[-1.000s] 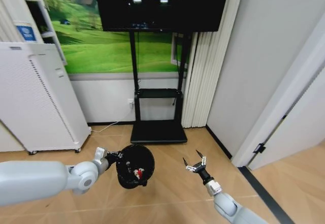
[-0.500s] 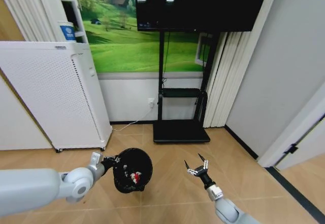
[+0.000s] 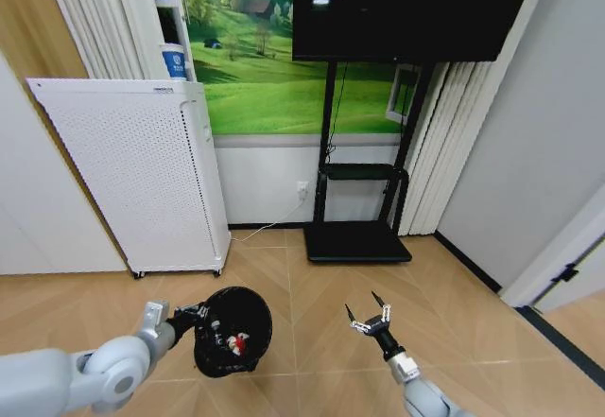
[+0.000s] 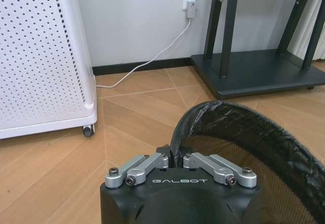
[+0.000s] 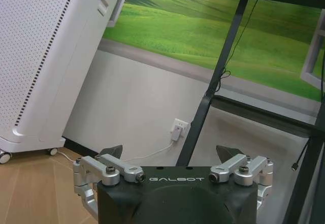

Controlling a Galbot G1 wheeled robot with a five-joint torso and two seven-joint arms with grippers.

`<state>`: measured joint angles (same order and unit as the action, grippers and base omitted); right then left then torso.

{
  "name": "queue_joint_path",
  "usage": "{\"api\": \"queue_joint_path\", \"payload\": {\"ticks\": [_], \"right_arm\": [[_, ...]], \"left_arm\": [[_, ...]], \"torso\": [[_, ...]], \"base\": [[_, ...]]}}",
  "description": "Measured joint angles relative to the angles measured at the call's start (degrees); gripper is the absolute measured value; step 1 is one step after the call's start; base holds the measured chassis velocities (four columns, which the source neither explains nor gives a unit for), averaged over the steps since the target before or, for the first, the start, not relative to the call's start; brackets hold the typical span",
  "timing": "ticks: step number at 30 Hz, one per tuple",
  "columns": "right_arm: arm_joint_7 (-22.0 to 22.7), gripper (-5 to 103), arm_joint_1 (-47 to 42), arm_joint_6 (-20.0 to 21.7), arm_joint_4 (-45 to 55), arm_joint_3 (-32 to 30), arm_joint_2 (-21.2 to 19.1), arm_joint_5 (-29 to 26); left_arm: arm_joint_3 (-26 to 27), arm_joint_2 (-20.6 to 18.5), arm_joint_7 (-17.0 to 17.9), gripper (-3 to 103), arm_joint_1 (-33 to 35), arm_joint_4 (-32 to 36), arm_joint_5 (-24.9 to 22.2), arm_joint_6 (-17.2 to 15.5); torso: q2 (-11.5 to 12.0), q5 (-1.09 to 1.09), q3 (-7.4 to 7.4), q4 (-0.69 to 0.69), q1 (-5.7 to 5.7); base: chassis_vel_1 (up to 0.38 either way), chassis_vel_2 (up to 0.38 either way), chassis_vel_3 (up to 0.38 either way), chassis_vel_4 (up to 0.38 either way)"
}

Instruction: Pick up the trash bin and place the garbage on the floor into it.

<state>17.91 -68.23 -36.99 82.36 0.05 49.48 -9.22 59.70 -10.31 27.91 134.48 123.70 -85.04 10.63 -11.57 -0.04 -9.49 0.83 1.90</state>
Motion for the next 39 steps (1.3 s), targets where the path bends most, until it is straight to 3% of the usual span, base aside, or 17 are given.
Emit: {"api": "queue_joint_path", "payload": {"ticks": [4,6,7,9,10,11,15,25,33,39], "right_arm": [[0.2,100,-0.2,0.0,0.0,-0.1,0.1,0.2],[0.8,100,-0.5,0.0,0.0,-0.2,0.4,0.3],[0.8,100,-0.5,0.0,0.0,-0.2,0.4,0.3],[1.1,100,-0.6,-0.1,-0.2,-0.4,0.8,0.3],[1.1,100,-0.6,-0.1,-0.2,-0.4,0.8,0.3],[1.1,100,-0.6,-0.4,-0.5,-0.5,0.9,0.5],[0.9,100,-0.7,-1.0,-1.2,-0.8,1.0,1.1],[0.6,100,-0.7,-1.7,-3.0,-1.2,1.5,1.1],[-0.1,100,-1.4,-2.5,-4.4,-1.4,2.2,2.0],[-0.1,100,-1.2,-2.6,-5.0,-1.0,2.7,1.9]], "left_arm": [[-0.2,1.8,-0.3,7,0.1,0.4,0.9,-0.1],[-0.6,5.6,-0.5,7,0.4,1.7,2.3,-0.4],[-0.6,5.6,-0.5,7,0.4,1.7,2.3,-0.4],[-1.7,13.8,-0.8,7,1.8,2.6,6.2,-1.3],[-1.7,13.8,-0.8,7,1.8,2.6,6.2,-1.3],[-2.0,17.4,-1.4,7,2.6,2.6,8.1,-1.5],[-2.3,21.2,-2.3,7,3.2,2.1,10.3,-1.7],[-4.8,26.5,-7.0,7,2.3,-3.5,16.2,-1.5],[-6.2,27.9,-11.3,7,0.7,-8.8,19.8,-0.2],[-14.2,29.0,-12.0,7,-7.7,-11.9,20.5,0.2]], "torso": [[0.0,0.04,-0.01,0.01,0.01],[0.0,0.01,-0.01,0.03,0.02],[0.0,0.01,-0.01,0.03,0.02],[0.0,0.05,0.0,-0.02,0.01],[0.0,0.05,0.0,-0.02,0.01],[0.0,0.06,0.0,-0.04,0.01],[0.0,0.03,0.0,-0.02,0.01],[0.0,0.05,0.0,-0.02,0.01],[0.0,0.04,0.0,-0.02,0.01],[0.0,0.04,-0.01,-0.02,0.01]], "base": [[-0.024,-0.015,0.019,0.001],[0.0,0.0,0.0,0.0],[0.0,0.0,0.0,0.0],[0.0,0.0,0.0,0.0],[0.0,0.0,0.0,0.0],[0.0,0.0,0.0,0.0],[0.0,0.0,0.0,0.0],[0.0,0.0,0.0,0.0],[0.0,0.0,0.0,0.0],[0.0,0.0,0.0,0.0]]}}
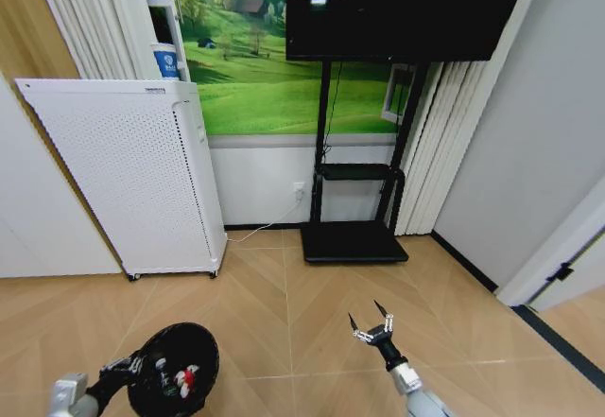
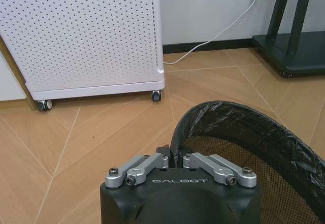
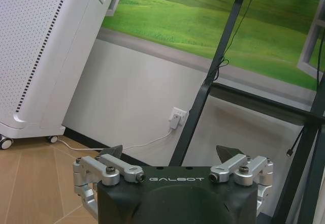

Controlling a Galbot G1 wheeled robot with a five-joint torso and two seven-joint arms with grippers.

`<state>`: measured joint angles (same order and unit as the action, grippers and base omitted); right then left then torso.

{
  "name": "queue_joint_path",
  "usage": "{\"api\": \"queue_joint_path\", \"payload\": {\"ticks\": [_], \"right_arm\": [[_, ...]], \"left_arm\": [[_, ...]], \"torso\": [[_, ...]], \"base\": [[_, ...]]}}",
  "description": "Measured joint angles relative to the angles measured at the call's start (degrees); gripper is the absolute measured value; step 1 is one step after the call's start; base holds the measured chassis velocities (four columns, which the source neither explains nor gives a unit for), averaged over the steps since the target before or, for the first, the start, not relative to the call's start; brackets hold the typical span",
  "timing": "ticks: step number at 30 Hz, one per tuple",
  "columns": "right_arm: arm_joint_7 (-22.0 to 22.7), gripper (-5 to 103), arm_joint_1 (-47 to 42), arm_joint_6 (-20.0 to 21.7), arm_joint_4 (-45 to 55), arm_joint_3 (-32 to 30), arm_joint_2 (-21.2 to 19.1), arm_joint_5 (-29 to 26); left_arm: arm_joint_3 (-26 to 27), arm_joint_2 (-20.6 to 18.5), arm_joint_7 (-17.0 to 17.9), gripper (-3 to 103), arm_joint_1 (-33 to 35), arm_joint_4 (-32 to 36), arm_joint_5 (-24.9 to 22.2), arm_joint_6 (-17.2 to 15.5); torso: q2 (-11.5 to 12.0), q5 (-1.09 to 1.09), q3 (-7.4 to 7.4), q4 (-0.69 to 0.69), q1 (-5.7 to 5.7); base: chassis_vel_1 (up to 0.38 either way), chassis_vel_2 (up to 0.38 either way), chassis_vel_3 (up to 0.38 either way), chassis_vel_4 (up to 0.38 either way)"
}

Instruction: Pick up the trash bin and place the garbage on the floor into it.

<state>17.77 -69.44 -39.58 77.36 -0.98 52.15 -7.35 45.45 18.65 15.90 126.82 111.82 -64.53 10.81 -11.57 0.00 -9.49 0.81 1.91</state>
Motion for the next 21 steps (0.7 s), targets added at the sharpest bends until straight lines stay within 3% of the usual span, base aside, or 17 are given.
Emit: {"api": "queue_joint_path", "payload": {"ticks": [6,8,12,21], "right_arm": [[0.0,100,0.2,0.0,-0.5,0.7,0.4,-0.1],[0.0,100,0.7,0.0,-1.0,1.5,0.5,-0.2],[0.0,100,1.0,0.0,-1.6,1.8,0.7,-0.5],[-0.1,100,1.3,-0.5,-3.2,2.5,1.0,-0.4]], "left_arm": [[-4.2,1.8,-0.8,7,-4.3,-1.4,0.7,0.1],[-10.1,3.6,-1.2,7,-9.1,-3.3,1.7,0.4],[-15.7,4.8,-1.2,7,-14.1,-5.9,2.5,0.8],[-16.3,4.0,-2.7,7,-15.8,-8.1,2.4,0.9]], "torso": [[0.0,0.0,0.0,0.01,0.0],[0.0,-0.01,0.0,-0.01,0.0],[0.0,-0.01,0.0,-0.01,0.0],[0.0,-0.01,0.0,0.0,0.0]], "base": [[0.0,0.0,0.0,0.0],[0.0,0.0,0.0,0.0],[0.0,0.0,0.0,0.0],[0.0,0.0,0.0,0.0]]}}
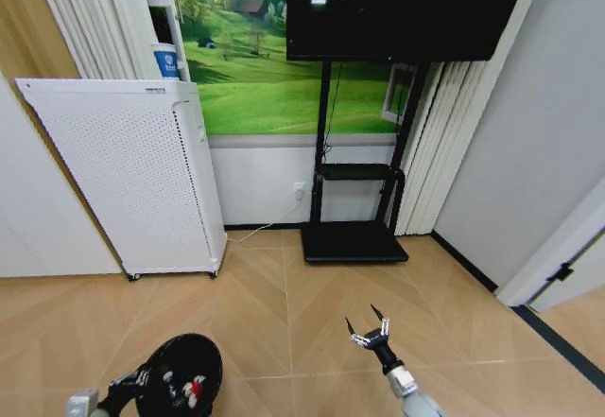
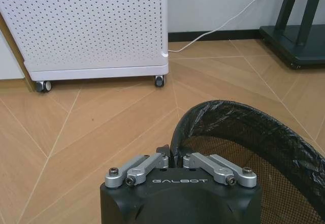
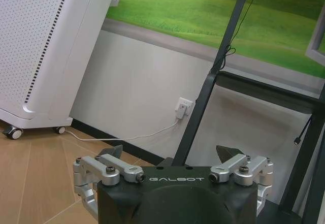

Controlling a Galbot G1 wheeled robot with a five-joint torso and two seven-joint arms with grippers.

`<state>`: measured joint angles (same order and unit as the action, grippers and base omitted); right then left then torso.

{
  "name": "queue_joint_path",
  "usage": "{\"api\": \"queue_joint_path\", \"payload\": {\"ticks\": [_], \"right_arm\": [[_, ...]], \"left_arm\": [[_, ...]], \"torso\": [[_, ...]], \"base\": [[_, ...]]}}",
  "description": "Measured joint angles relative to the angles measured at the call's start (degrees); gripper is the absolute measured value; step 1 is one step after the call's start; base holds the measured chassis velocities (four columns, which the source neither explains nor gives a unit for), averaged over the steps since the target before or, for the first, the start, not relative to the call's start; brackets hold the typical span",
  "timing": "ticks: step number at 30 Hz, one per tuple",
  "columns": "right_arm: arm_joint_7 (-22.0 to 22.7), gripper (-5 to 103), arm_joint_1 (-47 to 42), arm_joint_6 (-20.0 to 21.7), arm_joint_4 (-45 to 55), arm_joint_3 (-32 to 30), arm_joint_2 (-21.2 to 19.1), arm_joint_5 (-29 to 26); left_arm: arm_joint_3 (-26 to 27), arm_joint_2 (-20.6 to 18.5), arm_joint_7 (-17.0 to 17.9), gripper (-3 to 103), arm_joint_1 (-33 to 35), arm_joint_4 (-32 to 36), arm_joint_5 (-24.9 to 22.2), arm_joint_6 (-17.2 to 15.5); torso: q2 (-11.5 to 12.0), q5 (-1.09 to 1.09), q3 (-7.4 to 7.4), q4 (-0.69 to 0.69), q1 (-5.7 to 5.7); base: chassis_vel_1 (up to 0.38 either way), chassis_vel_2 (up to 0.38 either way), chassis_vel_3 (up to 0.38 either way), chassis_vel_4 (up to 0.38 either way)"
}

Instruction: Pick up the trash bin and place the garbage on the floor into it.

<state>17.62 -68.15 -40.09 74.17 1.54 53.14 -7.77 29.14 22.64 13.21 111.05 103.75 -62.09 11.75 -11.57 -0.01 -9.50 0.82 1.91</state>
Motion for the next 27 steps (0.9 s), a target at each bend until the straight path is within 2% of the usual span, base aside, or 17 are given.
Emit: {"api": "queue_joint_path", "payload": {"ticks": [5,11,13,16,22,25,27], "right_arm": [[0.0,100,0.9,0.0,-0.1,1.2,0.2,-0.6],[-0.7,100,1.0,-0.2,-0.5,2.0,0.1,-2.1],[-1.0,100,1.2,-0.2,-1.1,2.5,0.0,-2.9],[-1.3,100,1.9,-0.4,-2.1,3.2,0.0,-3.5],[-1.6,100,2.7,-0.8,-3.9,4.0,0.3,-3.7],[-1.7,100,3.2,-0.9,-4.9,4.2,0.5,-3.8],[-1.8,100,3.2,-1.3,-5.6,4.2,0.6,-3.8]], "left_arm": [[-0.5,0.3,-0.4,7,-1.0,-1.3,0.0,0.2],[-5.9,1.6,-0.4,7,-6.3,-3.6,0.9,0.8],[-8.9,2.5,-0.1,7,-9.5,-4.6,1.0,0.9],[-9.6,3.0,0.2,7,-10.5,-5.2,1.0,0.9],[-9.8,3.1,0.2,7,-10.8,-5.3,0.4,1.0],[-9.7,2.9,-1.1,3,-10.8,-5.1,0.1,1.0],[-9.6,2.6,-1.9,7,-11.2,-5.2,-0.2,1.0]], "torso": [[0.0,0.0,0.0,-0.01,0.0],[0.0,-0.01,0.0,-0.01,0.0],[0.0,0.06,0.0,0.01,0.0],[0.0,-0.02,0.0,0.0,0.0],[0.0,0.01,0.0,0.0,0.0],[0.0,0.02,0.0,-0.01,0.0],[0.0,0.01,0.0,-0.01,0.0]], "base": [[0.0,0.0,0.0,0.0],[0.0,0.0,0.0,0.0],[0.0,0.0,0.0,0.0],[0.0,0.0,0.0,0.0],[0.0,0.0,0.0,0.0],[0.0,0.0,0.0,0.0],[0.0,0.0,0.0,0.0]]}}
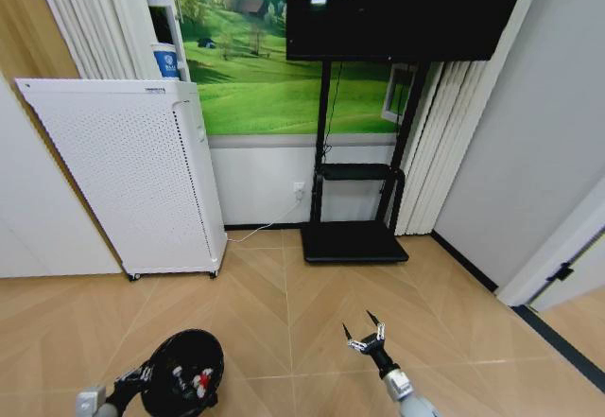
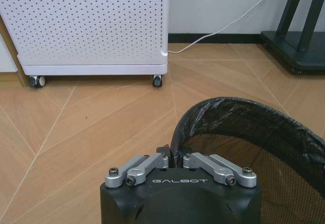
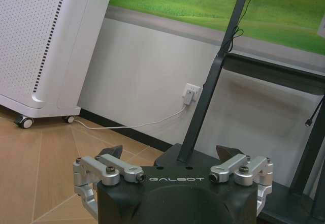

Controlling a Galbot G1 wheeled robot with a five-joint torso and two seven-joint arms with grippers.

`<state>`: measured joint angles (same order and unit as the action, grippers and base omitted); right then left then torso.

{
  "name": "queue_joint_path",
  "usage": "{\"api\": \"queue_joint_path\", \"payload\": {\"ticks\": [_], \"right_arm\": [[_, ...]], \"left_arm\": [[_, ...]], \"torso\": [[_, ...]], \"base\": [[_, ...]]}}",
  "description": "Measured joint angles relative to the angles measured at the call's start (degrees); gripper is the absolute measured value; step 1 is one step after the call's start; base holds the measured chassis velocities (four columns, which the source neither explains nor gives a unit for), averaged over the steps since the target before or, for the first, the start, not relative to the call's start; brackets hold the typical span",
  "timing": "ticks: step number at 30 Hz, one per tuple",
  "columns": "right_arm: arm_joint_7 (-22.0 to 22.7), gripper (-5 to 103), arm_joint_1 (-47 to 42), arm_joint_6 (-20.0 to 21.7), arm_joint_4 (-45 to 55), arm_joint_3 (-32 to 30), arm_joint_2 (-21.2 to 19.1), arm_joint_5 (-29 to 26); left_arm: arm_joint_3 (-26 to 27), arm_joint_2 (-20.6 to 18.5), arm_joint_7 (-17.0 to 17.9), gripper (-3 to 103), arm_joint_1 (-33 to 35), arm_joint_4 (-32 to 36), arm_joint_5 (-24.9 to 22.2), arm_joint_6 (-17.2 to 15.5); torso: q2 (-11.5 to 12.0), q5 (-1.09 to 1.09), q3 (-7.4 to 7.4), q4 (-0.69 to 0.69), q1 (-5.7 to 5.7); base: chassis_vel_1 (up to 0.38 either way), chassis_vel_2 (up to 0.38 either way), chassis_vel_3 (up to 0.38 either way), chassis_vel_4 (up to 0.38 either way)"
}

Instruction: Pick up the trash bin and place the garbage on the floor into it.

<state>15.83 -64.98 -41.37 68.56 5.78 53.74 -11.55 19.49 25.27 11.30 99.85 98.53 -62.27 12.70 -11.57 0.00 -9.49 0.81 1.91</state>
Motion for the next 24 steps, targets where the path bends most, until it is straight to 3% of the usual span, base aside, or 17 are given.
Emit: {"api": "queue_joint_path", "payload": {"ticks": [5,6,8,14,16,19,20,24], "right_arm": [[-0.1,100,-0.1,-0.3,-1.3,-0.2,0.0,0.0],[-0.1,100,0.0,-0.4,-1.5,-0.2,0.0,0.0],[-0.1,100,0.1,-0.4,-1.6,-0.3,0.0,0.0],[0.2,100,0.0,0.0,0.4,-0.5,-0.3,-0.4],[0.4,100,-0.2,0.1,0.7,-0.7,-0.3,-0.3],[0.8,100,-1.1,0.2,1.7,-1.7,-0.4,0.4],[0.8,100,-1.1,0.2,1.7,-1.7,-0.4,0.4],[1.1,100,-2.3,0.2,3.0,-2.8,-0.8,0.7]], "left_arm": [[-0.4,0.1,-2.3,18,-1.0,-0.2,-1.3,0.4],[-0.5,0.2,-2.9,28,-1.1,0.0,-1.7,0.4],[-0.5,0.2,-3.0,28,-1.1,0.0,-1.8,0.4],[0.2,0.4,-4.0,56,0.0,0.3,-1.3,0.3],[1.0,0.4,-4.5,56,0.9,0.5,-1.1,0.3],[2.7,0.7,-5.7,72,3.3,1.0,-0.4,0.3],[2.7,0.7,-5.7,72,3.3,1.0,-0.4,0.3],[3.5,1.5,-5.9,88,4.6,2.0,0.0,0.3]], "torso": [[0.0,-0.01,0.0,0.01,0.0],[0.0,0.0,0.0,0.02,0.0],[0.0,0.0,0.0,0.02,0.0],[0.0,0.0,0.0,0.0,0.0],[0.0,0.0,0.0,0.0,0.0],[0.0,-0.01,0.0,0.0,0.0],[0.0,-0.01,0.0,0.0,0.0],[0.0,0.0,0.0,0.0,0.0]], "base": [[0.0,0.0,0.0,0.0],[0.0,0.0,0.0,0.0],[0.0,0.0,0.0,0.0],[0.0,0.0,0.0,0.0],[0.0,0.0,0.0,0.0],[0.0,0.0,0.0,0.0],[0.0,0.0,0.0,0.0],[0.0,0.0,0.0,0.0]]}}
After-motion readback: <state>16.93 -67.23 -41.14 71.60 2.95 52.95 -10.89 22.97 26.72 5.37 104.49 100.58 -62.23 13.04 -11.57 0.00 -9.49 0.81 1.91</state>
